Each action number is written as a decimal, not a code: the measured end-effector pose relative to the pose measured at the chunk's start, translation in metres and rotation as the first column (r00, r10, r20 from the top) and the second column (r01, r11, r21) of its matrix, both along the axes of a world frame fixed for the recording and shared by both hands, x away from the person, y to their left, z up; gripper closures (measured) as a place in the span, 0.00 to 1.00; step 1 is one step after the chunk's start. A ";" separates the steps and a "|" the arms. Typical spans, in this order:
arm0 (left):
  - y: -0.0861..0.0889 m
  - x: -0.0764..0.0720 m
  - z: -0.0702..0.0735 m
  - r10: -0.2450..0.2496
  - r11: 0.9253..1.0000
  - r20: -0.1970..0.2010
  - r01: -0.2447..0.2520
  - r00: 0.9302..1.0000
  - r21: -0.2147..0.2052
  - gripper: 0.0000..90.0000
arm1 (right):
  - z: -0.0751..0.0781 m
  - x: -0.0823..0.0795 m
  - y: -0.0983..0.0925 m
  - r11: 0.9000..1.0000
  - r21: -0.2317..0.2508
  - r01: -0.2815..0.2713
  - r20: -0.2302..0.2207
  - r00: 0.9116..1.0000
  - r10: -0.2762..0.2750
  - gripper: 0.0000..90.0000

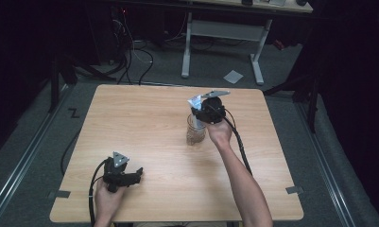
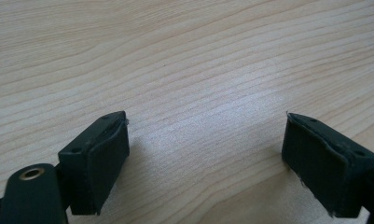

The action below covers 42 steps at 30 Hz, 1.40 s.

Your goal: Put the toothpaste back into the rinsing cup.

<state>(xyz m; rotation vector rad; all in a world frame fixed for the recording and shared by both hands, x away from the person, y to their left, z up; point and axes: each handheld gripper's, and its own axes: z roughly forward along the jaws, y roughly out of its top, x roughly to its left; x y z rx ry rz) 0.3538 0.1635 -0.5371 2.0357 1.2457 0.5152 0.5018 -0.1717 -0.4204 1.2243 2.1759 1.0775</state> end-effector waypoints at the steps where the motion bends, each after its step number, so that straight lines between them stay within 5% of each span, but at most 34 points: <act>1: 0.000 0.000 0.000 0.000 1.000 0.000 0.000 1.000 0.000 0.17 | -0.001 0.000 0.000 1.000 -0.001 -0.002 0.000 1.000 0.002 0.70; 33: 0.000 0.000 0.000 -0.001 1.000 -0.001 0.001 1.000 0.001 0.17 | -0.017 -0.006 -0.002 1.000 -0.015 -0.016 -0.030 0.999 0.015 0.69; 42: 0.000 0.000 0.000 -0.001 1.000 0.000 0.001 1.000 0.002 0.17 | -0.020 -0.008 0.001 0.998 -0.060 -0.028 -0.036 0.999 0.026 0.67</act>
